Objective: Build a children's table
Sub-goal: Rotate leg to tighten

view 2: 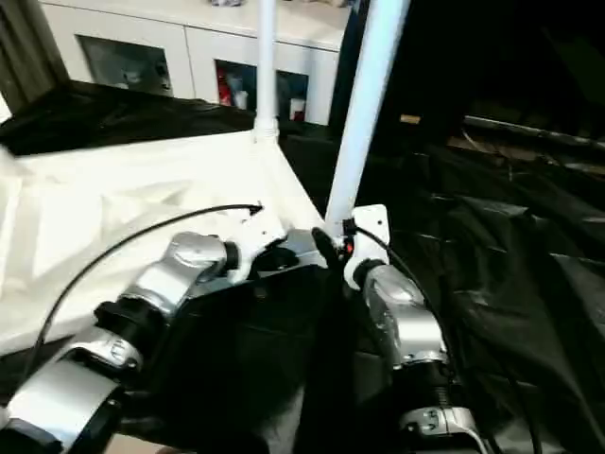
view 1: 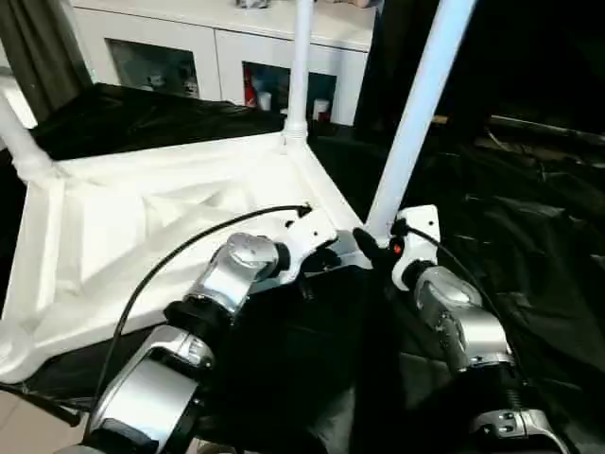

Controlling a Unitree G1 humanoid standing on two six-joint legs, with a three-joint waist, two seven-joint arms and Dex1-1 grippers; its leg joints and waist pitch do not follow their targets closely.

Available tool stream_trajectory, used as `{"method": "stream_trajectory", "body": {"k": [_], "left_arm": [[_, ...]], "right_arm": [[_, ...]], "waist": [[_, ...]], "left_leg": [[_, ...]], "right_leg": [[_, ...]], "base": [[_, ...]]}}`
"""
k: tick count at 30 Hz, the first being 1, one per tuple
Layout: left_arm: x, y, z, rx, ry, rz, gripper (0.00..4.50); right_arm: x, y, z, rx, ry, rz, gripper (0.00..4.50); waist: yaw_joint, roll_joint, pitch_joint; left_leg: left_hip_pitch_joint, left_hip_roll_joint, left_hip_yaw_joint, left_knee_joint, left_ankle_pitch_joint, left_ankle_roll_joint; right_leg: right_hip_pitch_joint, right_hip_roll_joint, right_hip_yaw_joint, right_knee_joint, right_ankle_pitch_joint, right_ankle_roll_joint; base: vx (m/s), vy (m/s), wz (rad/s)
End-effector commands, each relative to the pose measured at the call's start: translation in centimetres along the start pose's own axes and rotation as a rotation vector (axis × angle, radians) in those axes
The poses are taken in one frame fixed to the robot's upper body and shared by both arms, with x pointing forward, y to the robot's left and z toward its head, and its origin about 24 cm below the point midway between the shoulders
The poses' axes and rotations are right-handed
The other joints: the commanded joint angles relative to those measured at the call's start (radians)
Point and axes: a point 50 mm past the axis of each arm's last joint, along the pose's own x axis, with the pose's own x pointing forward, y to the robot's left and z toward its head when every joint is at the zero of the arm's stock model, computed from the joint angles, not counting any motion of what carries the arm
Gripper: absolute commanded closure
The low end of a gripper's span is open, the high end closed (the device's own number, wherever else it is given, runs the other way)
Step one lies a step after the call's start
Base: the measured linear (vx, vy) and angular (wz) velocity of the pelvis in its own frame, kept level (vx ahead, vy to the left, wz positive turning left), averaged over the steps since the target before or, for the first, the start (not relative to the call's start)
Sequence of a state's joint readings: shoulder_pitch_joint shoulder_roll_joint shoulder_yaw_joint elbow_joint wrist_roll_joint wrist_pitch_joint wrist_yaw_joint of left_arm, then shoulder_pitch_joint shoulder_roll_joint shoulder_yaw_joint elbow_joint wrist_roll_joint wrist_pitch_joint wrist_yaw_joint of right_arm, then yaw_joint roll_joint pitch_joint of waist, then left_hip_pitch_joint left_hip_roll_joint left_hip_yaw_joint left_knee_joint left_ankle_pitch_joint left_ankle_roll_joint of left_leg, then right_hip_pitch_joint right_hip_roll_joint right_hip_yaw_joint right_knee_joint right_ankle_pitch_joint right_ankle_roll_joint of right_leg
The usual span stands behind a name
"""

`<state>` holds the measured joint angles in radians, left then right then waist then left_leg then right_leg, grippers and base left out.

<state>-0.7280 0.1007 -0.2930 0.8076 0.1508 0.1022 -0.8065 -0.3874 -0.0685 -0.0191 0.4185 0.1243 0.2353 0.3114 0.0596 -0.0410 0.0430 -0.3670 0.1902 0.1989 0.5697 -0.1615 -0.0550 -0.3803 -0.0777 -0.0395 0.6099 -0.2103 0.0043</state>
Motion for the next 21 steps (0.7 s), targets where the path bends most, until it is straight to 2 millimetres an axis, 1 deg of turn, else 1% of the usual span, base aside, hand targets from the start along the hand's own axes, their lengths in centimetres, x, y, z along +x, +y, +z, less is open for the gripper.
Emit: {"method": "stream_trajectory", "body": {"k": [1, 3, 6, 7, 8, 10, 11, 12, 13, 14, 15, 16, 18, 19, 20, 21], "left_arm": [[1.4, -1.5, 1.1, 0.023, -0.051, -0.061, 4.50], [1.1, -1.2, 0.9, 0.021, -0.043, -0.053, 4.50], [0.8, -1.0, 0.7, 0.031, -0.047, -0.059, 4.50], [-0.1, -0.5, 0.3, 0.056, -0.047, -0.085, 4.50], [-0.5, -0.4, 0.2, 0.072, -0.050, -0.099, 4.50], [-0.7, -0.3, 0.2, 0.083, -0.053, -0.105, 4.50], [-0.7, -0.3, 0.2, 0.083, -0.053, -0.104, 4.50], [-1.2, -0.3, 0.0, 0.094, -0.062, -0.139, 4.50], [-2.6, -0.3, -0.7, 0.125, -0.061, -0.230, 4.50], [-3.6, -0.3, -1.1, 0.136, -0.054, -0.289, 4.50], [-3.6, -0.3, -1.1, 0.136, -0.054, -0.289, 4.50], [-4.1, -0.3, -1.3, 0.137, -0.051, -0.323, 4.50], [-5.0, -0.2, -1.6, 0.129, -0.054, -0.378, 4.50], [-5.3, -0.2, -1.7, 0.125, -0.055, -0.397, 4.50], [-5.6, -0.1, -1.8, 0.116, -0.051, -0.416, 4.50], [-5.7, -0.1, -1.8, 0.113, -0.051, -0.420, 4.50]], "right_arm": [[0.5, 2.4, -1.9, 0.024, 0.085, 0.111, 0.87], [0.5, 2.2, -1.5, 0.014, 0.075, 0.108, 0.65], [0.5, 2.1, -1.4, 0.004, 0.069, 0.129, 0.65], [-0.1, 1.4, -0.9, -0.041, 0.061, 0.210, 0.65], [-0.3, 1.2, -0.7, -0.062, 0.060, 0.245, 0.65], [-0.4, 1.1, -0.6, -0.074, 0.061, 0.259, 0.65], [-0.4, 1.1, -0.6, -0.074, 0.060, 0.257, 0.65], [-1.0, 0.7, -0.4, -0.115, 0.058, 0.307, 0.65], [-2.6, -0.2, -0.1, -0.183, 0.061, 0.459, 0.65], [-3.6, -0.7, 0.1, -0.216, 0.071, 0.550, 0.65], [-3.6, -0.7, 0.1, -0.216, 0.071, 0.550, 0.65], [-4.0, -0.9, 0.3, -0.225, 0.078, 0.593, 0.65], [-4.5, -1.2, 0.6, -0.234, 0.089, 0.654, 0.65], [-4.6, -1.3, 0.7, -0.236, 0.092, 0.677, 0.65], [-4.9, -1.3, 0.8, -0.236, 0.104, 0.728, 0.65], [-5.0, -1.3, 0.9, -0.237, 0.107, 0.740, 0.65]], "waist": [[-0.003, 0.002, -0.049], [-0.003, 0.002, -0.047], [-0.003, 0.004, -0.047], [-0.004, 0.002, -0.047], [-0.003, -0.002, -0.047], [-0.002, -0.001, -0.047], [-0.003, -0.002, -0.049], [0.001, -0.008, -0.051], [0.005, -0.016, -0.051], [0.011, -0.011, -0.049], [0.006, -0.012, -0.050], [0.007, -0.007, -0.052], [0.004, -0.004, -0.059], [0.004, -0.005, -0.060], [0.003, -0.005, -0.060], [0.007, -0.006, -0.060]], "left_leg": [[0.020, 0.042, -0.026, -0.069, -0.327, -0.010], [0.018, 0.042, -0.026, -0.071, -0.330, -0.008], [0.020, 0.043, -0.028, -0.072, -0.348, -0.012], [0.018, 0.042, -0.028, -0.072, -0.351, -0.010], [0.015, 0.042, -0.028, -0.071, -0.343, -0.001], [0.014, 0.043, -0.026, -0.070, -0.324, 0.007], [0.013, 0.043, -0.024, -0.069, -0.309, 0.009], [0.013, 0.042, -0.024, -0.066, -0.286, 0.016], [0.011, 0.043, -0.023, -0.064, -0.273, 0.026], [0.009, 0.048, -0.022, -0.063, -0.255, 0.045], [0.006, 0.049, -0.020, -0.062, -0.238, 0.061], [0.005, 0.047, -0.021, -0.060, -0.224, 0.063], [0.007, 0.047, -0.019, -0.055, -0.166, 0.079], [0.008, 0.047, -0.018, -0.053, -0.150, 0.086], [0.006, 0.046, -0.016, -0.051, -0.136, 0.099], [0.009, 0.048, -0.014, -0.049, -0.131, 0.108]], "right_leg": [[0.016, -0.066, 0.041, -0.097, -0.294, -0.158], [0.017, -0.066, 0.040, -0.098, -0.296, -0.160], [0.015, -0.066, 0.039, -0.100, -0.319, -0.157], [0.017, -0.067, 0.039, -0.101, -0.325, -0.153], [0.020, -0.067, 0.039, -0.100, -0.325, -0.149], [0.019, -0.068, 0.041, -0.099, -0.299, -0.151], [0.019, -0.067, 0.040, -0.095, -0.278, -0.160], [0.024, -0.069, 0.039, -0.093, -0.260, -0.166], [0.027, -0.069, 0.038, -0.092, -0.249, -0.165], [0.031, -0.071, 0.041, -0.088, -0.217, -0.169], [0.030, -0.068, 0.042, -0.082, -0.171, -0.184], [0.029, -0.068, 0.039, -0.078, -0.150, -0.191], [0.033, -0.063, 0.036, -0.062, -0.026, -0.237], [0.033, -0.062, 0.036, -0.058, 0.007, -0.248], [0.034, -0.061, 0.035, -0.054, 0.048, -0.268], [0.033, -0.062, 0.035, -0.052, 0.062, -0.278]], "base": [[0.000, 0.000, 0.00], [0.000, 0.000, 0.00], [0.000, 0.000, 0.00], [0.000, 0.000, 0.00], [0.000, 0.000, 0.00], [0.000, 0.000, 0.00], [0.000, 0.000, 0.00], [0.000, 0.000, 0.00], [0.000, 0.000, 0.00], [0.000, 0.000, 0.00], [0.000, 0.000, 0.00], [0.000, 0.000, 0.00], [0.000, 0.000, 0.00], [0.000, 0.000, 0.00], [0.000, 0.000, 0.00], [0.000, 0.000, 0.00]]}}
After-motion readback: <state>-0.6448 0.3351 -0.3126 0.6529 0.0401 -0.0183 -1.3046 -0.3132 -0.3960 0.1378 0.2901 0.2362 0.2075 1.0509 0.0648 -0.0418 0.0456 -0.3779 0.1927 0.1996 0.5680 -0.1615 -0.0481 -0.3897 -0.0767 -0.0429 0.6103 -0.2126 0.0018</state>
